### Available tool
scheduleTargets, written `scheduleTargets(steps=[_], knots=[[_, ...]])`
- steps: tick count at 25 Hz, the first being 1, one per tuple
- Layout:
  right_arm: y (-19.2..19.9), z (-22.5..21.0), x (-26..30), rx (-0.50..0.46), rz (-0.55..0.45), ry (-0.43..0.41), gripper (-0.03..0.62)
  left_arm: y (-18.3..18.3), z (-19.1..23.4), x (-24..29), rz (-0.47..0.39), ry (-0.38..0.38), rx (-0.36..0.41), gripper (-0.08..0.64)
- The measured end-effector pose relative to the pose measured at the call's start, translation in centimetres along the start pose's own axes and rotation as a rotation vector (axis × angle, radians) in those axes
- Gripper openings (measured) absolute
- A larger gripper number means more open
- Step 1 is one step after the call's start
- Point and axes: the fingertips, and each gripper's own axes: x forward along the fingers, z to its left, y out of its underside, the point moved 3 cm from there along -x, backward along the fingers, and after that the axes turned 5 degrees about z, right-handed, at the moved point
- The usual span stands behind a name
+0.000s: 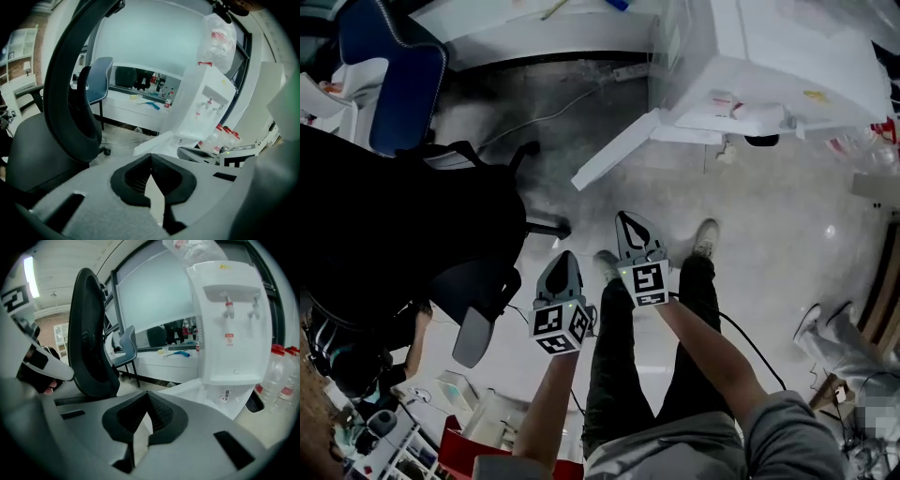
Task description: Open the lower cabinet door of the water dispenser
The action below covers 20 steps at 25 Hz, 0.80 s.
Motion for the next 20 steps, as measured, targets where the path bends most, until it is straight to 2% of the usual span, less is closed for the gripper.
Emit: scheduleTargets(steps=[4,15,20], knots=[[-3.8,-0.4,-3.4,-0.014,-0.012,-0.041,0.009,-2.8,-2.3,-2.2,-0.038,-0.001,-0.004,0.008],[-13.2,-2.1,-12.6,-0.051,-0.062,-0.074,0.009,-10.2,-9.2,-8.3,-0.151,0.031,0.07,0.008],[-18.8,-2.4,-16.8,-0.071,-0.12,-0.088,0.009,-14.1,-11.7,-11.2,-0.222,0.034,0.104,0.008]])
